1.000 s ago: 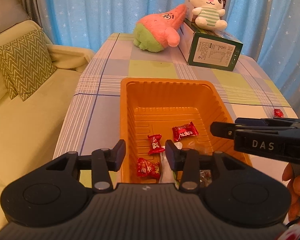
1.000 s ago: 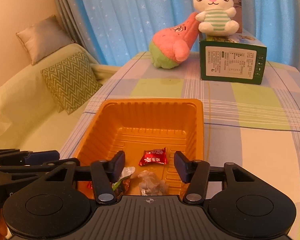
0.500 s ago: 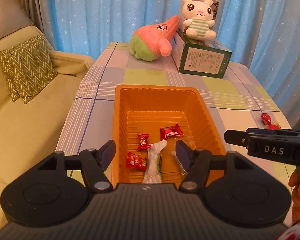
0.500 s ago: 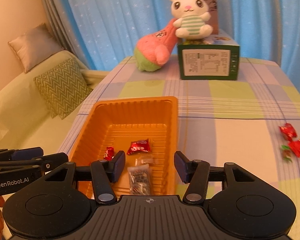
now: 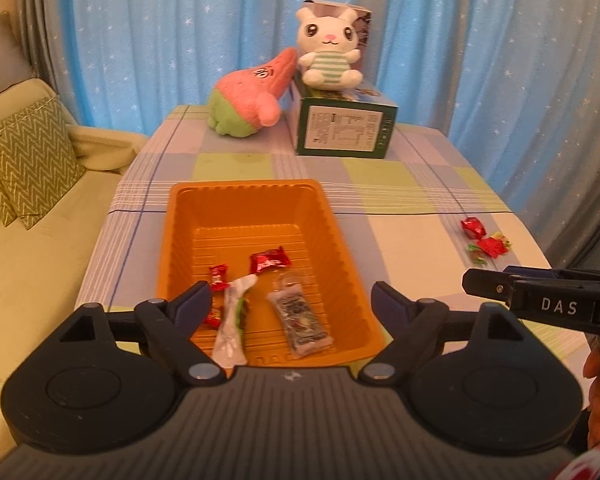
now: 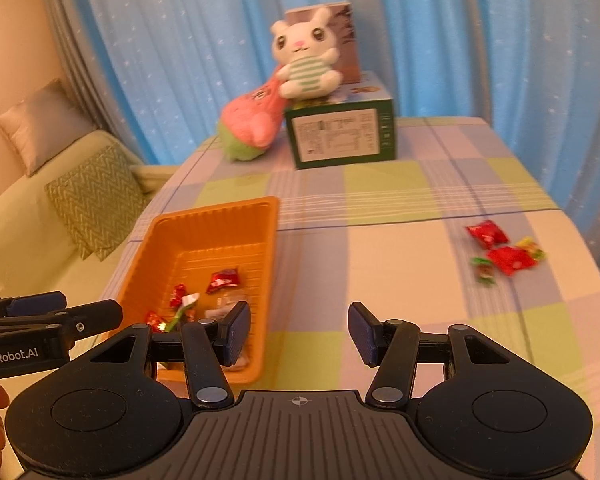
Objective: Organize snacks
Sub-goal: 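Move both grippers back toward the remaining candies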
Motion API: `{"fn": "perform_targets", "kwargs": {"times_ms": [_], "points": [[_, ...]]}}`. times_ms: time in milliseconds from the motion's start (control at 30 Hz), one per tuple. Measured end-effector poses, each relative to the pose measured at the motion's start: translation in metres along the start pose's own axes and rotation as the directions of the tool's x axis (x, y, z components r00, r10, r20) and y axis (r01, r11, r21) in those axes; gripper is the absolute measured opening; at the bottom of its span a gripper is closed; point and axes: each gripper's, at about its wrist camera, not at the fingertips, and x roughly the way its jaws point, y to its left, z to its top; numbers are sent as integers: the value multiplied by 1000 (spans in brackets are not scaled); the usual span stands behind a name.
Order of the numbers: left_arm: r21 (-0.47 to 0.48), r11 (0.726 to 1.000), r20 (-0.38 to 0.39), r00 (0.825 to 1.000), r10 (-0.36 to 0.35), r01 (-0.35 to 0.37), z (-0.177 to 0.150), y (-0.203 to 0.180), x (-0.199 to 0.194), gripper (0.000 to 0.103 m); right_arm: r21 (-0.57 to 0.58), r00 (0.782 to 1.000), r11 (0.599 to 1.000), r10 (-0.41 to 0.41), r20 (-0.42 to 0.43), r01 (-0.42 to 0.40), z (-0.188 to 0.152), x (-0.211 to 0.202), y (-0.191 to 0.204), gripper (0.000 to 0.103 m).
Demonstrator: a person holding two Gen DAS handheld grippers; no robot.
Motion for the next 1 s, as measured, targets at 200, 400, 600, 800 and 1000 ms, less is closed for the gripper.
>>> {"fn": "perform_targets", "kwargs": {"times_ms": [200,400,600,800,1000], "points": [[24,999,-1,999,-46,46,-3,-34,1,92,13,996,997,-72,44,71,-7,-33,-28,59],[63,993,0,995,-96,96,-3,-71,6,94,66,985,987,-149,84,144,-17,-65,-69,70],[85,985,-3,989,-149,149,-4,-103,12,94,126,971,971,-216,101,203,-24,-88,-110,70],[120,976,-9,983,-182,182,-1,-129,18,94,153,957,957,-266,116,248,-30,-105,-139,70],[149,968,-24,980,-199,200,-2,-147,29,94,187,948,942,-300,107,277,-37,-110,-162,70]]}}
